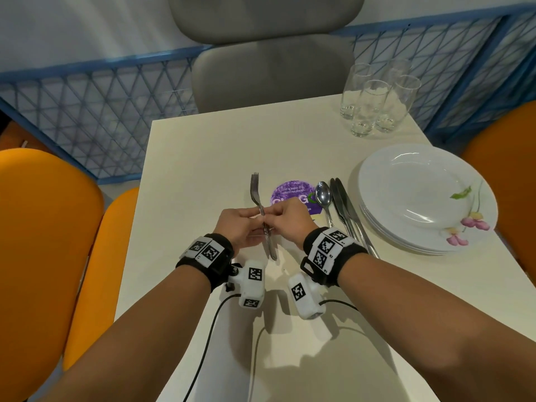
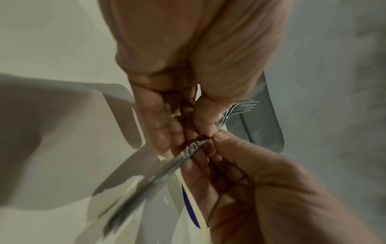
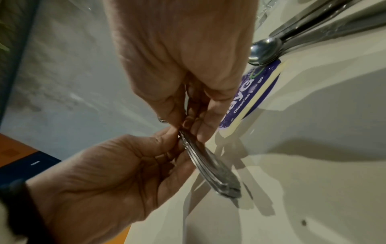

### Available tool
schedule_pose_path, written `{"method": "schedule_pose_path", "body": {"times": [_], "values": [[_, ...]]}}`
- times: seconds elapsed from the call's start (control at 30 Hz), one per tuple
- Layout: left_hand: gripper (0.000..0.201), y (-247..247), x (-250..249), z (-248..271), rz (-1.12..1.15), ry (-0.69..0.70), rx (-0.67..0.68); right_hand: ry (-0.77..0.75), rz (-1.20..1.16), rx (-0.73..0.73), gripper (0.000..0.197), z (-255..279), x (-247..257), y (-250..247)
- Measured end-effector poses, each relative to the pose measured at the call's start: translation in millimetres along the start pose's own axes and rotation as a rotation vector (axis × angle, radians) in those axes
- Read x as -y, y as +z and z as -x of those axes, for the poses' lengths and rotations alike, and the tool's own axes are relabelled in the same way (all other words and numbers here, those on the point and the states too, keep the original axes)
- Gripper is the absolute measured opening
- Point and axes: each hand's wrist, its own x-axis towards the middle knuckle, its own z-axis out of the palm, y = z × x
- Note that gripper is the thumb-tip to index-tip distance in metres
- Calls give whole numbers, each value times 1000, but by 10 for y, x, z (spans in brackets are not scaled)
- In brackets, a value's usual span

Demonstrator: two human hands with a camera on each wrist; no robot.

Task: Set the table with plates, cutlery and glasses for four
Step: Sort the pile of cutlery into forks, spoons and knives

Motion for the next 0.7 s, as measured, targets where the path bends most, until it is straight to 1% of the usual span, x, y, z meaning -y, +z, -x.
{"method": "schedule_pose_path", "body": {"times": [0.1,0.2,0.27,0.37,0.47,0.53,0.6,0.63,0.67,0.7], "values": [[23,20,-31,-50,-4,-9,-24,-40,69,34,18,42,-10,-72],[20,85,-54,-71,-25,-12,-7,-93,169,-29,12,77,-21,-140],[18,136,-74,-86,-37,-13,17,-97,179,-50,9,87,-25,-181],[15,199,-135,-133,-2,-11,-20,-91,213,-62,7,96,-47,-228],[8,226,-183,-202,42,-13,-90,-85,303,-59,12,144,-59,-257],[10,292,-192,-241,16,-19,-99,-50,374,-69,17,168,-91,-281],[9,363,-203,-275,-17,-24,-98,-26,477,-94,34,194,-152,-295],[7,398,-212,-299,-32,-27,-101,-9,536,-104,38,227,-183,-302],[6,434,-224,-323,-40,-32,-102,9,581,-116,36,263,-210,-311],[6,469,-237,-347,-44,-39,-98,24,607,-127,30,303,-235,-324]]}}
